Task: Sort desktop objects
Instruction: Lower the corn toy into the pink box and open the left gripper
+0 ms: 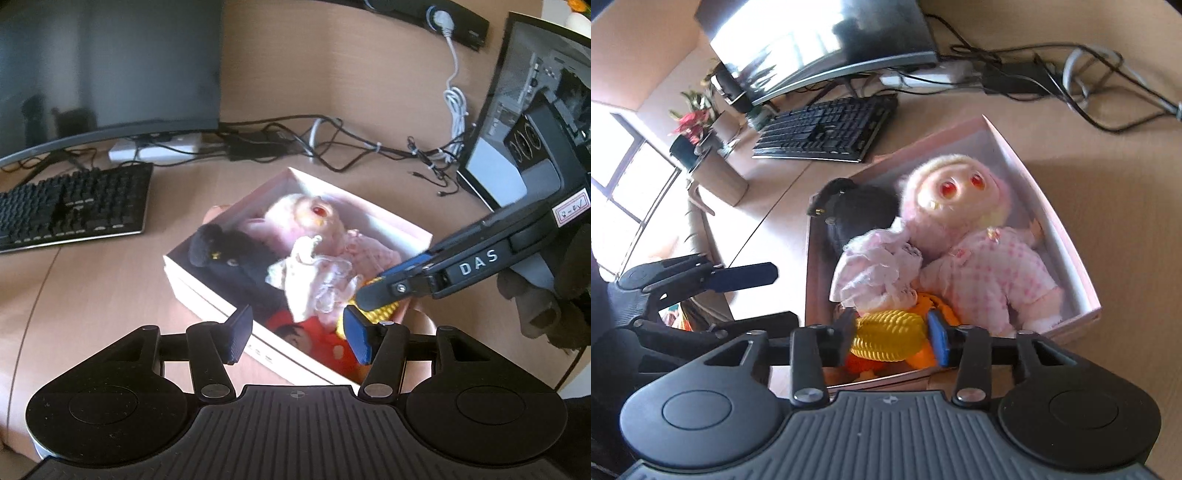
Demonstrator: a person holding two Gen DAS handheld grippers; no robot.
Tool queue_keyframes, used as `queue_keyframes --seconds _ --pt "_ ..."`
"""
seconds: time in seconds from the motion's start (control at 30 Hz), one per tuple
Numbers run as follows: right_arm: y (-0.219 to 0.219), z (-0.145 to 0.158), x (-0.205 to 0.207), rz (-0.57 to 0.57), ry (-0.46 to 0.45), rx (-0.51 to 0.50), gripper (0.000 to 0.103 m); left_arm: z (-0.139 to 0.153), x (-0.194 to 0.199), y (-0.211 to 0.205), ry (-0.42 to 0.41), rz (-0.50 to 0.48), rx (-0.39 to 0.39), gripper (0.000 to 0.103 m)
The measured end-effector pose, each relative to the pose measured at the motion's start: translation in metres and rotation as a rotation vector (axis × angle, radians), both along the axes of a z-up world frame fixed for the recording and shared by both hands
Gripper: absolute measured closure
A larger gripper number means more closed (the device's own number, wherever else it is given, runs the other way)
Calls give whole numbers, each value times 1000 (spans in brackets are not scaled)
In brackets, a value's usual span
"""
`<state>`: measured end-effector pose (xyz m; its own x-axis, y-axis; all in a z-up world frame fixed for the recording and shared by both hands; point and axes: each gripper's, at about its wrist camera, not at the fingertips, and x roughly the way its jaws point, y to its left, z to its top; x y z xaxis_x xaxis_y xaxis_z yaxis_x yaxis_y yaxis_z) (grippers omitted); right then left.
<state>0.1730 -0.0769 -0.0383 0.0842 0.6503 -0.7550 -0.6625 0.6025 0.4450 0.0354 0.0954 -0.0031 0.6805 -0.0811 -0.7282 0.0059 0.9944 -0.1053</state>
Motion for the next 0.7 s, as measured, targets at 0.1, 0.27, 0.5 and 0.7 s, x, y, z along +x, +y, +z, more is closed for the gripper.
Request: queue_keyframes --seconds 0.1,0.27,0.5,0.7 --pt "4 5 -6 31 -33 -7 66 -2 2 -9 6 -42 -1 44" --pt "6 7 -11 66 -38 -6 67 -12 10 -32 25 -151 16 44" --pt "1 12 -12 81 -71 -11 66 -18 12 -41 50 -210 -21 44" --pt "-21 19 3 -24 -97 10 66 -22 13 -46 74 -227 -39 41"
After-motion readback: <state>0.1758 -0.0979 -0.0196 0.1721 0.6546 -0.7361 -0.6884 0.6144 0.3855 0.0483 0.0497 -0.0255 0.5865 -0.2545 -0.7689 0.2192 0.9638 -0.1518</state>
